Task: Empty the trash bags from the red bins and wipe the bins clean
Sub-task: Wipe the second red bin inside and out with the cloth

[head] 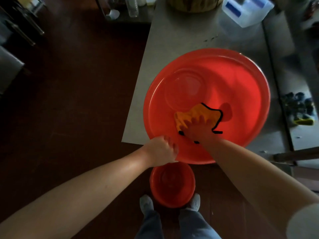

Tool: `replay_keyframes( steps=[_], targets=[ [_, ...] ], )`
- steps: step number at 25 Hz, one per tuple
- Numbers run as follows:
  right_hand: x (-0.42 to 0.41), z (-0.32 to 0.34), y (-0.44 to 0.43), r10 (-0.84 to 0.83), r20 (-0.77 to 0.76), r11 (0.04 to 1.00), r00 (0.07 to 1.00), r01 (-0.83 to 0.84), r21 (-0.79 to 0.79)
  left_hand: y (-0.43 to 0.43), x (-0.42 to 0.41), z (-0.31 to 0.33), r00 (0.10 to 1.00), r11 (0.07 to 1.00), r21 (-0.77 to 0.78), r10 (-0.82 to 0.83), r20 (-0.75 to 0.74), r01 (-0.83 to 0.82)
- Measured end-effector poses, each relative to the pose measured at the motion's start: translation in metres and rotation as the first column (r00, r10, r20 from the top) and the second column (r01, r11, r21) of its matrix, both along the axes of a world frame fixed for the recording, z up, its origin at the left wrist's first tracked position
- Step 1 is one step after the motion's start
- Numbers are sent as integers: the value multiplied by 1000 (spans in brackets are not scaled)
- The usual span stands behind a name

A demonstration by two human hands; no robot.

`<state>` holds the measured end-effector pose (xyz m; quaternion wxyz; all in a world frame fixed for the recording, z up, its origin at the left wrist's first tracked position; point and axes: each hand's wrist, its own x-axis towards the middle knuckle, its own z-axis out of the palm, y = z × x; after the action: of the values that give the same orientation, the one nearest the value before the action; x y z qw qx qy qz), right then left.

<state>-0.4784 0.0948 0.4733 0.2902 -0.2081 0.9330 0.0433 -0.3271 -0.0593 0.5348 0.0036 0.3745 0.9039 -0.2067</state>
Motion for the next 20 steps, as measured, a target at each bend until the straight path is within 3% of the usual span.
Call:
replay_keyframes(
  steps=[1,3,7,12,20],
  targets=[
    [8,2,2,44,-28,998,999,-43,51,0,-1,6,998,1000,-15,28,63,-27],
    [27,18,7,77,-6,993,997,-76,92,-2,-1,12,1000,999,36,4,24,-5],
    [61,60,34,116,91,979,989,-129,156,1,-3,27,999,1000,-5,-9,-53,9],
    [86,90,56,156,109,974,982,-172,149,-1,-7,40,1000,1000,-10,-12,-12,12],
    [35,47,22,133,111,969,985,-153,193,3,-8,29,998,998,-36,47,28,-46]
  ],
)
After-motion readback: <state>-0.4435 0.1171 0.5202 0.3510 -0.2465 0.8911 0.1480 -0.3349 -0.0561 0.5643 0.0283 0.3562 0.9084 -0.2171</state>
